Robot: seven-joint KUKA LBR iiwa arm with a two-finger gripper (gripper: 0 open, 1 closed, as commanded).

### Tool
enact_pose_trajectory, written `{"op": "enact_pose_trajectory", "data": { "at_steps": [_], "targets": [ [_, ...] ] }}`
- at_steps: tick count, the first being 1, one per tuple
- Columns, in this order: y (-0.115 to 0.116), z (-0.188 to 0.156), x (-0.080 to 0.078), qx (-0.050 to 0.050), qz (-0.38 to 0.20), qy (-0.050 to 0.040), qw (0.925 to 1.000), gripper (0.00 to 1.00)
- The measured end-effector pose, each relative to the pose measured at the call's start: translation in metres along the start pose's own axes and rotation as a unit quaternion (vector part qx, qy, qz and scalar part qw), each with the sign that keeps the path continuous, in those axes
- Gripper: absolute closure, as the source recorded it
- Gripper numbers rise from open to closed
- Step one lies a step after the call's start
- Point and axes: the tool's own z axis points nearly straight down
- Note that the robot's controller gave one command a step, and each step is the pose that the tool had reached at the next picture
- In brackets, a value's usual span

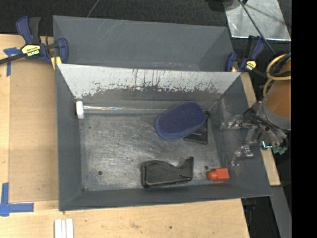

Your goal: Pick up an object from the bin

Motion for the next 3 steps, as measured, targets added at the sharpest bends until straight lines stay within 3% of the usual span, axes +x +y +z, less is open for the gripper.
{"op": "enact_pose_trajectory", "data": {
  "at_steps": [1,2,3],
  "targets": [
    [0.026,0.102,-0.04,0.0,0.129,-0.0043,0.9917,0.0],
    [0.024,0.097,-0.045,0.002,0.128,-0.0156,0.9916,1.0],
    [0.015,-0.046,-0.063,0.001,0.111,-0.0088,0.9937,1.0]
  ]
}}
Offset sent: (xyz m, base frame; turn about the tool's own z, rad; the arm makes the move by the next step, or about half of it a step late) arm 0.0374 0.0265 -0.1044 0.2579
